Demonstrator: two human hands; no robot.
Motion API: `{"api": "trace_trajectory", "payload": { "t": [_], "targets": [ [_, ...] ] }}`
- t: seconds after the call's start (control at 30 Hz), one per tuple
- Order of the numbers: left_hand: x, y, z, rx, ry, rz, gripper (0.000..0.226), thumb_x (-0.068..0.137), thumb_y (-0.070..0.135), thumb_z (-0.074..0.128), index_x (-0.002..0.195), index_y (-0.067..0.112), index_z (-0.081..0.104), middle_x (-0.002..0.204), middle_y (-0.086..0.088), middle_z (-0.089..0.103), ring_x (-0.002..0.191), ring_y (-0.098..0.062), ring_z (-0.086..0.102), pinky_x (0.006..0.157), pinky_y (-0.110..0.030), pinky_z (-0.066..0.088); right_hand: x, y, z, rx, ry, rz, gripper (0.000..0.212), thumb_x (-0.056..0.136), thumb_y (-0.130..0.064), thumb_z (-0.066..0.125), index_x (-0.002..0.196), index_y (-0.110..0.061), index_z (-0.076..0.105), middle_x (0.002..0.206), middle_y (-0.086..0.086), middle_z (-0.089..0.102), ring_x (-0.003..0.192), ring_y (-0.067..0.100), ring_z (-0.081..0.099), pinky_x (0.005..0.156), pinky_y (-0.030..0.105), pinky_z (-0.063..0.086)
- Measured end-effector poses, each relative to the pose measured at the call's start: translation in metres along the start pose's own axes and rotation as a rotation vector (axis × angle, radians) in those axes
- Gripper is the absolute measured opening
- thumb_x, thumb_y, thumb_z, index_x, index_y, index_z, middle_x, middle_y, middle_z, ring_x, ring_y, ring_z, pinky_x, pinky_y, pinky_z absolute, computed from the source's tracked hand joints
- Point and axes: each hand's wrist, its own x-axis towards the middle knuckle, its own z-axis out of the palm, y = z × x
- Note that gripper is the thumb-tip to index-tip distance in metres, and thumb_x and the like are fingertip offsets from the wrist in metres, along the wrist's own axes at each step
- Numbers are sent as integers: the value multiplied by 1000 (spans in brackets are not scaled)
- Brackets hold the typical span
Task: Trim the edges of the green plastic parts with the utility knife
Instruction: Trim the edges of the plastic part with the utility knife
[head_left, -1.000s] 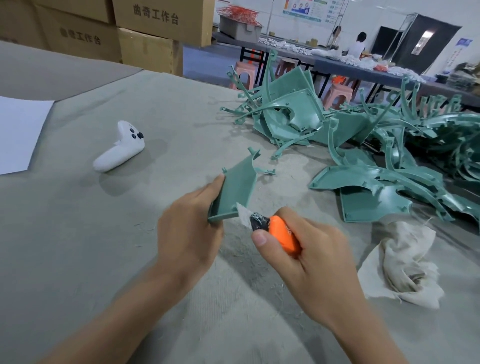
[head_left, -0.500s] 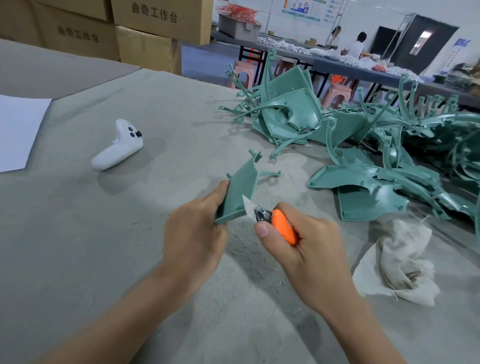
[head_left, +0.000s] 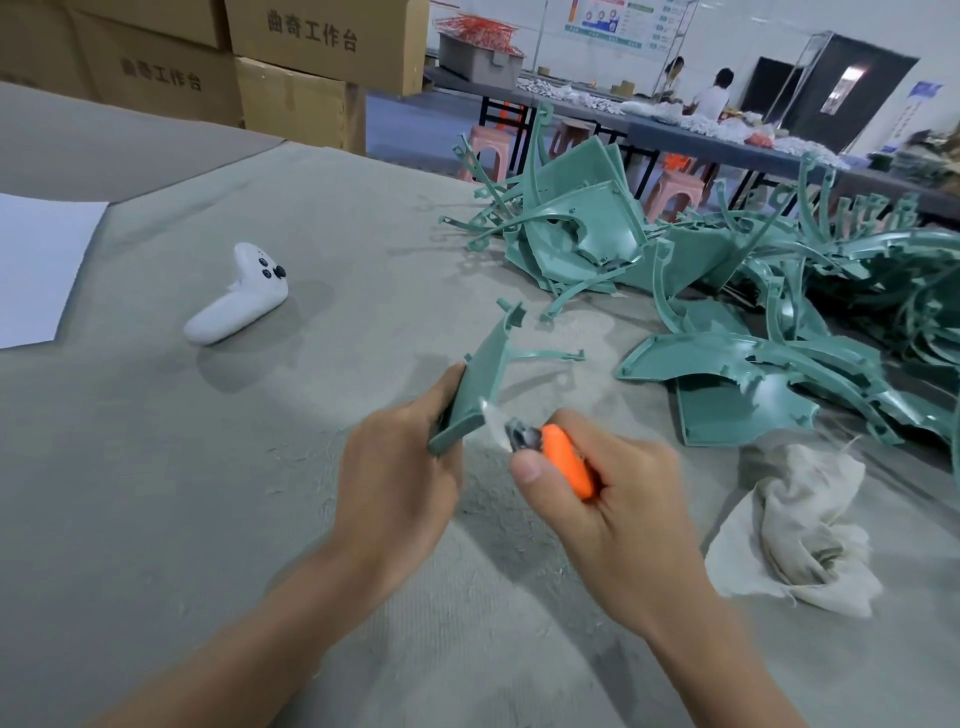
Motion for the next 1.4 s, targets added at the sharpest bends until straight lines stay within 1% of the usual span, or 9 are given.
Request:
{"api": "trace_trajectory", "payload": {
  "t": [0.1,0.23,0.4,0.6,0.77,1.03,1.2,1.3,1.4],
  "targets": [
    [0,-2,1,-59,-16,-13,77,66,-4,65,119,49,47,77,11,57,58,-22,50,50,-36,46,1,-3,1,-28,-26,6,52,89,-66,44,62,-25,28,50,-9,25,45,15,30,42,38,30],
    [-1,-3,3,-80,-13,-6,63,73,4,63,108,53,45,64,17,58,61,-20,51,49,-29,44,2,-4,0,-8,-26,6,54,89,-66,44,62,-23,28,51,-7,25,46,15,29,42,41,30],
    [-1,0,4,-81,2,-3,66,70,-1,66,96,57,45,90,16,61,61,-20,57,53,-34,48,2,-3,0,35,-23,20,60,89,-74,39,62,-21,29,51,-8,26,45,17,31,41,43,32],
    [-1,-1,3,-28,18,46,47,76,4,60,88,44,39,56,20,50,55,-15,38,42,-16,28,1,0,1,-10,-24,41,54,89,-62,46,62,-17,32,49,-1,29,44,17,30,41,43,32],
    [-2,-1,2,29,18,33,44,79,2,64,99,36,43,60,29,53,53,-4,46,47,-11,34,1,2,0,-8,-18,47,55,88,-64,46,61,-17,32,49,-4,27,44,17,30,41,42,31],
    [-7,8,-3,111,0,173,54,74,0,53,118,29,65,59,6,59,70,-16,50,46,-22,31,11,15,-1,-49,107,122,51,90,-65,42,60,-25,33,48,-5,28,43,13,31,43,35,29],
    [-8,7,1,59,-14,155,59,76,-4,64,127,26,62,58,20,57,49,-5,47,51,-11,34,12,19,-6,94,242,179,64,89,-75,37,60,-18,39,54,0,34,46,13,31,45,22,24],
    [-7,7,3,-36,32,102,41,88,5,63,109,40,57,52,31,48,41,0,44,37,-7,27,8,17,-5,403,182,294,84,77,-86,45,83,-2,57,53,-1,33,47,14,30,46,31,28],
    [-7,9,4,-171,31,81,49,92,13,61,78,60,54,45,22,45,34,1,33,36,-5,18,11,12,-6,656,68,284,46,79,-58,72,115,-31,66,54,-11,32,47,10,30,47,23,32]
  ]
}}
